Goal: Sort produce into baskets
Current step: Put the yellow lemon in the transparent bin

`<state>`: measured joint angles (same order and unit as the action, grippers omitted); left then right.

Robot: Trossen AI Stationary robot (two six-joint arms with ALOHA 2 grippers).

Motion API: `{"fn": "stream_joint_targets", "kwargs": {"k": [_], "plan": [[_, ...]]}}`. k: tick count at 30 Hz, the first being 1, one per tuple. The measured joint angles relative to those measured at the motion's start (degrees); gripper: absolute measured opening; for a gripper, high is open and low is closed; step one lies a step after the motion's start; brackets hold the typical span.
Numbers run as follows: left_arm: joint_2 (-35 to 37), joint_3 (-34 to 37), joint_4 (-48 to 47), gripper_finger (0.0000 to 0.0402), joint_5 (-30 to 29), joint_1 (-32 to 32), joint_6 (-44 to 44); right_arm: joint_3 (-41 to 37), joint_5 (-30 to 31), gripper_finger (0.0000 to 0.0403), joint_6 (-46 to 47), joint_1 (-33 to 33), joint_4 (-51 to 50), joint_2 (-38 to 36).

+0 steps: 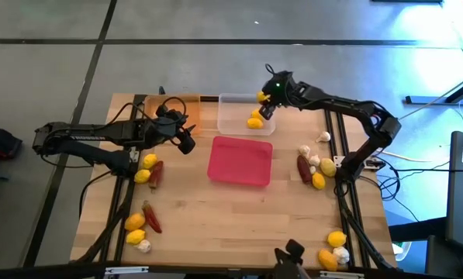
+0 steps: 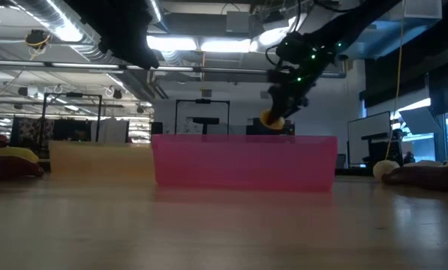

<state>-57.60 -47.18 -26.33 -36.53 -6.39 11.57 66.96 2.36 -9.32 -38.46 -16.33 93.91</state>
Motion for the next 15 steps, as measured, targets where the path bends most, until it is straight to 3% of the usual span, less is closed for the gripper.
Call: {"fn": "stream_joint_targets", "kwargs": {"k": [9, 15], "plan": [[0.00, 0.00, 0.00, 0.0203, -0.02, 0.00, 0.11, -0.02, 0.27, 0.0169, -0.11, -0.19, 5.90, 7.21], [0.00, 0.00, 0.01, 0.0203, -0.02, 0.00, 0.27, -0.04, 5.22, 0.0172, -0.20, -0.19, 6.67, 9.68]]}}
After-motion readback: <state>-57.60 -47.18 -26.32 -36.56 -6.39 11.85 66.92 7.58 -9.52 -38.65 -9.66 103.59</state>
